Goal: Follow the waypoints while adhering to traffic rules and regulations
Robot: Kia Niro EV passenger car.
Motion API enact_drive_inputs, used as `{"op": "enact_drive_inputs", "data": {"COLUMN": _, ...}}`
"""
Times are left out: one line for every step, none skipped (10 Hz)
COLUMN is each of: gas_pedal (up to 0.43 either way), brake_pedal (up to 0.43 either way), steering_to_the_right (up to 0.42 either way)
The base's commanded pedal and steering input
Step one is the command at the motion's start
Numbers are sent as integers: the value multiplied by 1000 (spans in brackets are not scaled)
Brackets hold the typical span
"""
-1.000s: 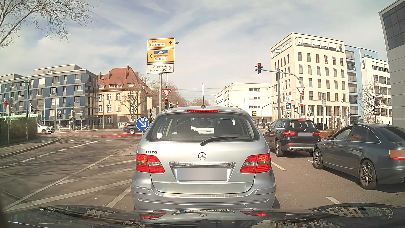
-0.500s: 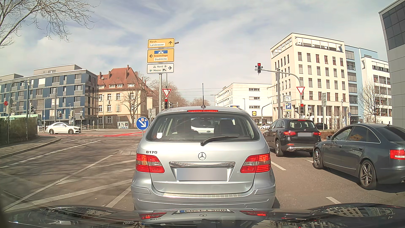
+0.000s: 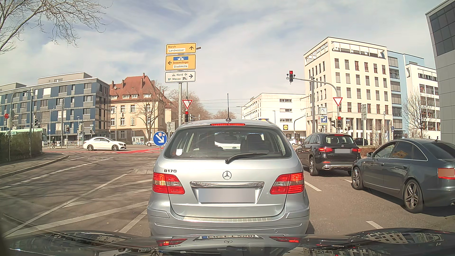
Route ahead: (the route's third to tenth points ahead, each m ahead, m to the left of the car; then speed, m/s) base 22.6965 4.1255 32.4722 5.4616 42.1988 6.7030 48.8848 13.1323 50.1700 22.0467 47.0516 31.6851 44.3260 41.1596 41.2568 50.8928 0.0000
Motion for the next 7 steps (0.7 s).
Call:
{"op": "enact_drive_inputs", "data": {"gas_pedal": 0, "brake_pedal": 305, "steering_to_the_right": 6}}
{"op": "enact_drive_inputs", "data": {"gas_pedal": 0, "brake_pedal": 305, "steering_to_the_right": 6}}
{"op": "enact_drive_inputs", "data": {"gas_pedal": 0, "brake_pedal": 305, "steering_to_the_right": 6}}
{"op": "enact_drive_inputs", "data": {"gas_pedal": 0, "brake_pedal": 305, "steering_to_the_right": 6}}
{"op": "enact_drive_inputs", "data": {"gas_pedal": 0, "brake_pedal": 305, "steering_to_the_right": 6}}
{"op": "enact_drive_inputs", "data": {"gas_pedal": 0, "brake_pedal": 305, "steering_to_the_right": 6}}
{"op": "enact_drive_inputs", "data": {"gas_pedal": 0, "brake_pedal": 305, "steering_to_the_right": 6}}
